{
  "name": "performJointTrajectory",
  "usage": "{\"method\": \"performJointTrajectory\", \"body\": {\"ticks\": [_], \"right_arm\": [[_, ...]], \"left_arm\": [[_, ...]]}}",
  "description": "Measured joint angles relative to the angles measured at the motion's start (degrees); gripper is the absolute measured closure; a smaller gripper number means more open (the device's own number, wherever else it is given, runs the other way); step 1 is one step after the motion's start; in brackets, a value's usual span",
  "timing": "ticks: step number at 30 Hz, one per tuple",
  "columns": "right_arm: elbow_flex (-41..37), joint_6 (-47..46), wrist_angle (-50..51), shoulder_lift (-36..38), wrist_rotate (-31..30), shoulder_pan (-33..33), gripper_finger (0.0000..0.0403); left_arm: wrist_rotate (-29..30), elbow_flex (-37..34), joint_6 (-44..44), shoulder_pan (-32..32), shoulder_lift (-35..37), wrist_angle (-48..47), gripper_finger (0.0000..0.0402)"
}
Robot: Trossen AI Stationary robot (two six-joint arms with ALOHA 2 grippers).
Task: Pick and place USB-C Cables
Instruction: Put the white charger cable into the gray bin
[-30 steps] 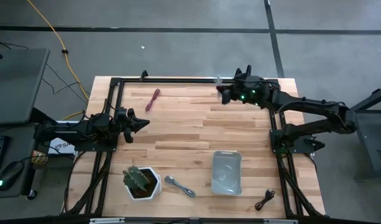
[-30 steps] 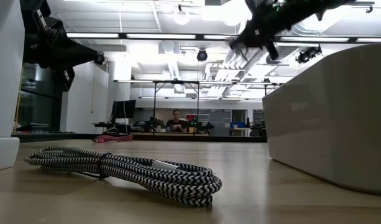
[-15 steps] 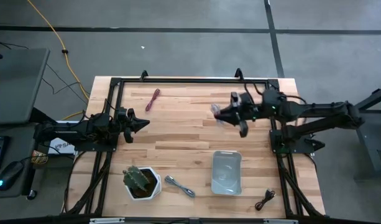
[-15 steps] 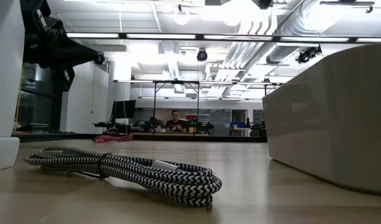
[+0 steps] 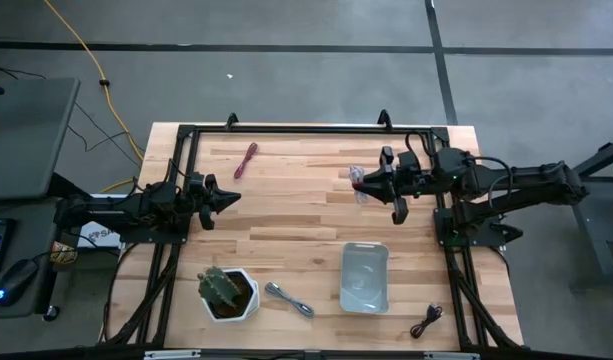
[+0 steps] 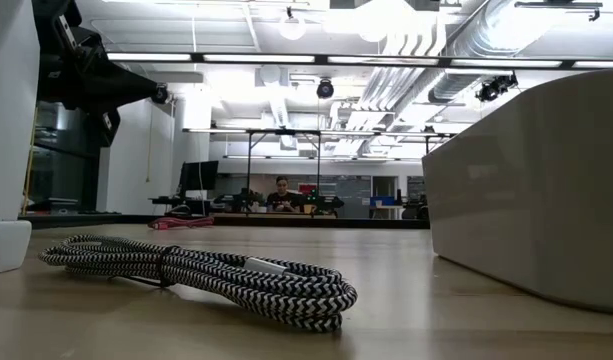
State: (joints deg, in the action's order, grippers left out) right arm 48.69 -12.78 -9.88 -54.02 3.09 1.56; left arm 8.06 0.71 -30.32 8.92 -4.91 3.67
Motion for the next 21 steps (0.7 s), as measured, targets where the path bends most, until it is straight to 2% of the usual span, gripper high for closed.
{"method": "performJointTrajectory", "body": {"ticks": [12, 15, 17, 21], "right_arm": [[0.0, 1.9, -1.8, 0.0, 2.4, 0.0, 0.0375], [0.0, 5.2, -2.0, 0.0, 8.4, 0.0, 0.0375], [0.0, 3.9, -2.1, 0.0, 11.5, 0.9, 0.0375], [0.0, -0.6, -1.7, -0.7, 13.2, 3.9, 0.0375]], "left_arm": [[0.0, 0.0, 0.0, 0.0, 0.0, 0.0, 0.0401], [0.0, 0.0, 0.0, 0.0, 0.0, 0.0, 0.0401], [0.0, 0.0, 0.0, 0.0, 0.0, 0.0, 0.0401], [0.0, 0.0, 0.0, 0.0, 0.0, 0.0, 0.0401]]}}
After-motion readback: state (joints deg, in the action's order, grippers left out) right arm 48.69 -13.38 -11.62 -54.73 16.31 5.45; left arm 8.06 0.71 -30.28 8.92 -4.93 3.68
